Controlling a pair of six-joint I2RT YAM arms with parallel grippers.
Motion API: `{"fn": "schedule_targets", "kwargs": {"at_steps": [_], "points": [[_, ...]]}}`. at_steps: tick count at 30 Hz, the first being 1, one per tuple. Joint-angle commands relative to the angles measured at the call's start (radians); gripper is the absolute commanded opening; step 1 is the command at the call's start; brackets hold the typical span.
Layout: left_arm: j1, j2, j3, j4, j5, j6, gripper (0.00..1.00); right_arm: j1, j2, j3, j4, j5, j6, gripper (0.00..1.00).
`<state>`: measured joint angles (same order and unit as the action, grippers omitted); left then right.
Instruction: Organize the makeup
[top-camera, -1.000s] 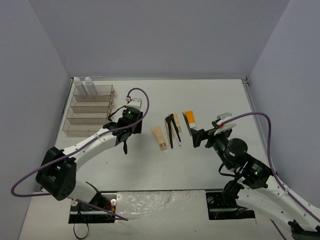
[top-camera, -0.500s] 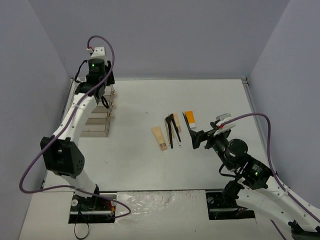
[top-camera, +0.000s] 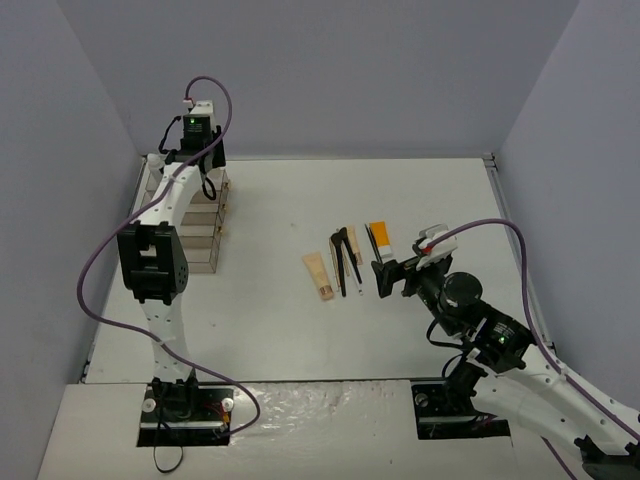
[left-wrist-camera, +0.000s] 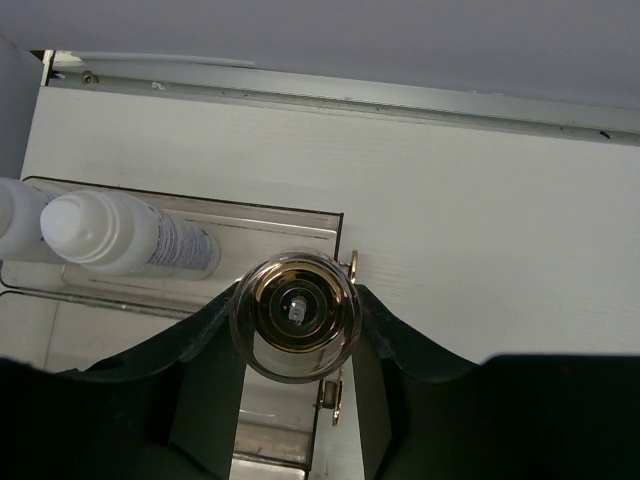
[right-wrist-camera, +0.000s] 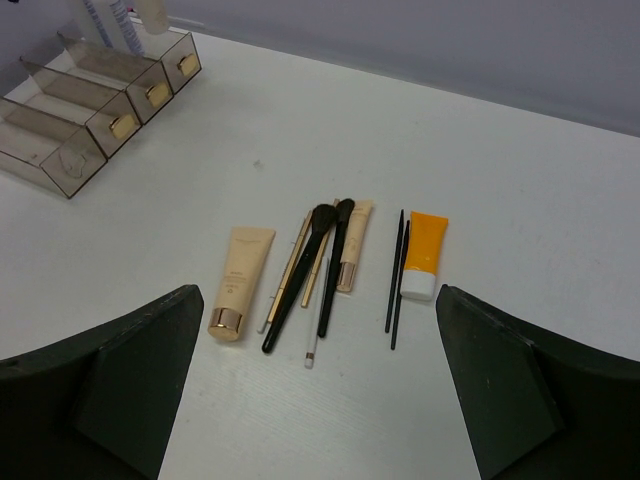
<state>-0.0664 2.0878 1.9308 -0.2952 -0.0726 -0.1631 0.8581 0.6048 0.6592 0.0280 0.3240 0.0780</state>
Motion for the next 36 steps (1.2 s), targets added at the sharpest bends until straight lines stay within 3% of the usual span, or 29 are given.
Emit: {"fn": "schedule_targets", "kwargs": {"at_steps": [1,31,36], "points": [[0.027,-0.014,0.107,0.113,0.027,0.0,0.0,0.002,0.003,-0.004,0.092,-0.007,-0.009,1.0],[0.1,0.097,-0.033,0.22,0.05,-0.049,0.0,0.002,0.021,-0.012,0.099,-0.019,-0.014,1.0],[0.102,0.096,-0.051,0.22,0.048,-0.052,0.12,0.003,0.02,-0.012,0.099,-0.022,-0.014,1.0]]}}
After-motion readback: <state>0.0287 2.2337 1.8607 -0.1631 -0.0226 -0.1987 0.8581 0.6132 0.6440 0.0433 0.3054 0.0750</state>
